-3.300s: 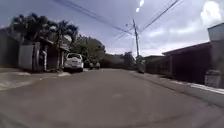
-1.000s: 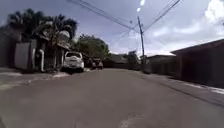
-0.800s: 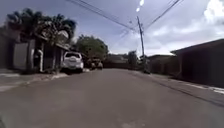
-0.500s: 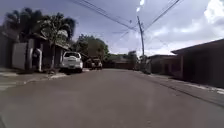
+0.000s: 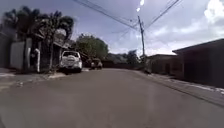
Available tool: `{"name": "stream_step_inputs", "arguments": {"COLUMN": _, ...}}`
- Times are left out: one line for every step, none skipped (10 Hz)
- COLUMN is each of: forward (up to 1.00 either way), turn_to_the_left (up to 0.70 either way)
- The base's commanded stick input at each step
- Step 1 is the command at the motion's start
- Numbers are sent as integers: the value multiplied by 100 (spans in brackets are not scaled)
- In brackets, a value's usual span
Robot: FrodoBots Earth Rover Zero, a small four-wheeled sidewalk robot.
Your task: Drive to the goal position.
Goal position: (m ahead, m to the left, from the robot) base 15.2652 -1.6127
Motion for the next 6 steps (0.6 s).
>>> {"name": "stream_step_inputs", "arguments": {"forward": 45, "turn_to_the_left": 0}}
{"name": "stream_step_inputs", "arguments": {"forward": 45, "turn_to_the_left": 0}}
{"name": "stream_step_inputs", "arguments": {"forward": 45, "turn_to_the_left": 0}}
{"name": "stream_step_inputs", "arguments": {"forward": 45, "turn_to_the_left": 0}}
{"name": "stream_step_inputs", "arguments": {"forward": 45, "turn_to_the_left": 0}}
{"name": "stream_step_inputs", "arguments": {"forward": 45, "turn_to_the_left": 0}}
